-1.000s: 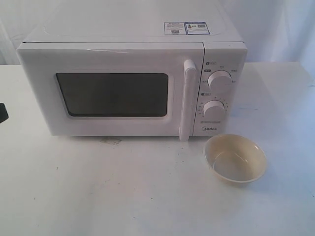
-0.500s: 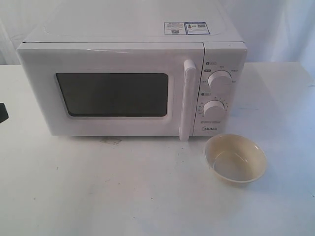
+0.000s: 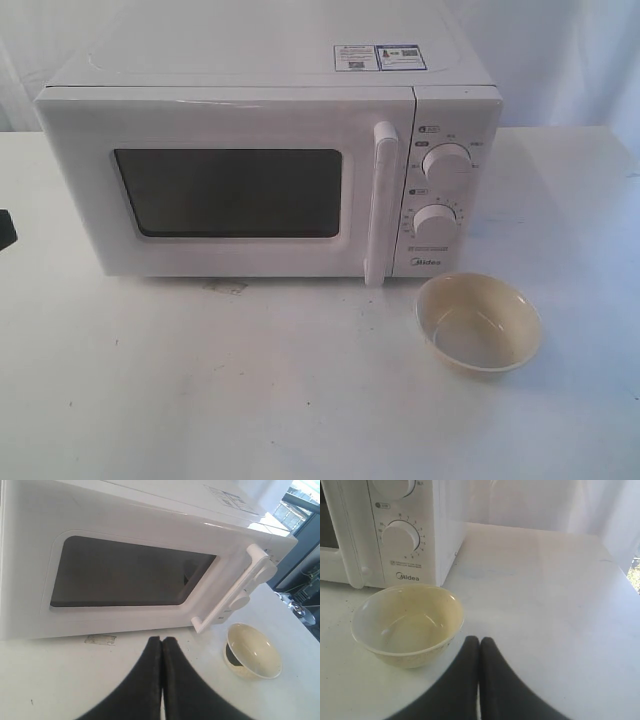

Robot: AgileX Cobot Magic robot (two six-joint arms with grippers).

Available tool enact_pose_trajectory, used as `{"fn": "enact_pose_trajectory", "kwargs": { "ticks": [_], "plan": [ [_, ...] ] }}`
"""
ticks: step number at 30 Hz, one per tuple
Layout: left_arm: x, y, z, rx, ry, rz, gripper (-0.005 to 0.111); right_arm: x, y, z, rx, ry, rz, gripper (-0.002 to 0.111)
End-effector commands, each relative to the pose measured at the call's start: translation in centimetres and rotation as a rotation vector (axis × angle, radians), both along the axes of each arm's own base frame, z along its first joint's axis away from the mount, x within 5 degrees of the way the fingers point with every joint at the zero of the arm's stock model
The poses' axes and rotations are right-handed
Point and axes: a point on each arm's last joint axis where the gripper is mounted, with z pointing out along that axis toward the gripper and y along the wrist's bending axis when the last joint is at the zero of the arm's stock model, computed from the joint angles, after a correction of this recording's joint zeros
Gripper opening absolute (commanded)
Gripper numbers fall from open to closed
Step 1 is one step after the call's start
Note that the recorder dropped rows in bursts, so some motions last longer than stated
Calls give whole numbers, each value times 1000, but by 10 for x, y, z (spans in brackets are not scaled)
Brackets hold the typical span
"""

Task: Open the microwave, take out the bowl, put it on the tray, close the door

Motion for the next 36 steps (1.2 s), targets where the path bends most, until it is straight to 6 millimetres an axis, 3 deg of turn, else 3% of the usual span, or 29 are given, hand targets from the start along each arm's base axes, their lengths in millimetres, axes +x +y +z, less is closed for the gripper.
{"fn": "enact_pose_trajectory", "kwargs": {
  "ticks": [1, 5, 26, 36],
  "plan": [
    [-2, -1, 0, -14, -3, -8, 0, 0, -1, -1, -11, -3, -5, 0],
    [-2, -1, 0, -14, -3, -8, 0, -1, -1, -3, 57, 17, -22, 0],
    [-2, -1, 0, -14, -3, -8, 0, -1, -1, -3, 57, 17, -22, 0],
    [-37, 16, 6, 157, -321, 172, 0, -1, -1, -3, 57, 17, -22, 0]
  ]
}}
